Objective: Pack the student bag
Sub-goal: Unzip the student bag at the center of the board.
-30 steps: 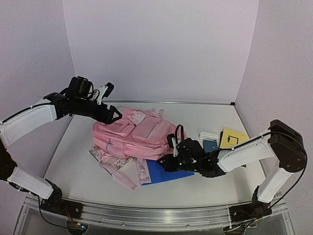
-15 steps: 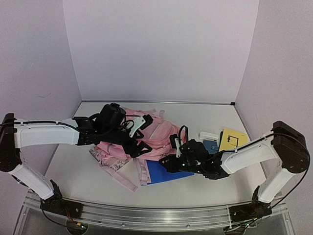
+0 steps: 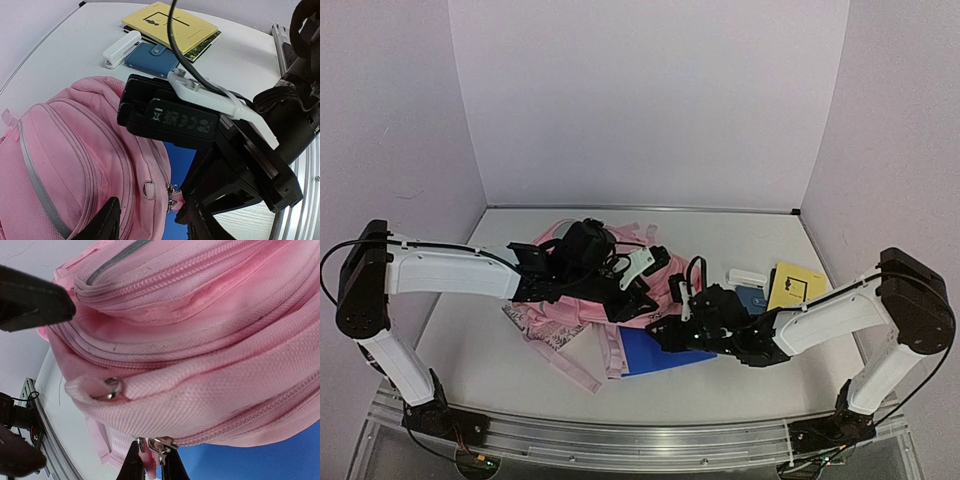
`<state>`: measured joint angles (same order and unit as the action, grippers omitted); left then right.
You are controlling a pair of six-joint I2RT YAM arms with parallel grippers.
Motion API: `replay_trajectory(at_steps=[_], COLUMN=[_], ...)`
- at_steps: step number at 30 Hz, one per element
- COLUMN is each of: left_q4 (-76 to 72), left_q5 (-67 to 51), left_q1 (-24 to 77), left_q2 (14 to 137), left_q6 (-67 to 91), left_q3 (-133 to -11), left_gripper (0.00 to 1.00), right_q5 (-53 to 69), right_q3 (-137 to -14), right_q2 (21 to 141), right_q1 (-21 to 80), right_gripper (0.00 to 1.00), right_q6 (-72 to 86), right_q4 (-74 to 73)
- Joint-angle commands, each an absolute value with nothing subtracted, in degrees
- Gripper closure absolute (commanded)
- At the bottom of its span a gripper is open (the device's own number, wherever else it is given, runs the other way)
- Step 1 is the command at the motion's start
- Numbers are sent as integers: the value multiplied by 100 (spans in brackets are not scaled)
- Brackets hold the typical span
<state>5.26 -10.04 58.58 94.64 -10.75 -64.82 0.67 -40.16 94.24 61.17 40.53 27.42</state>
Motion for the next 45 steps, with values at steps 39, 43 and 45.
replay_trajectory(at_steps=[39,43,45], left_q4=[1090,1455,1574], left_q5=[711,1048,1216], left_q1=[6029,6032,6029], left_q2=[8495,8233,8097], left_q6=[-1010,-962,-873], left_q3=[-5953,-5798,-5692], left_gripper=[100,100,100], right_q5=[-624,-359,-213], right_q3=[-4292,-4435,-4493], right_q2=[8575,8812,8949], right_q1=[5161,4965,4853], right_gripper=[100,100,100], right_q6=[4012,3888,3856], right_q4=[1416,1383,1380])
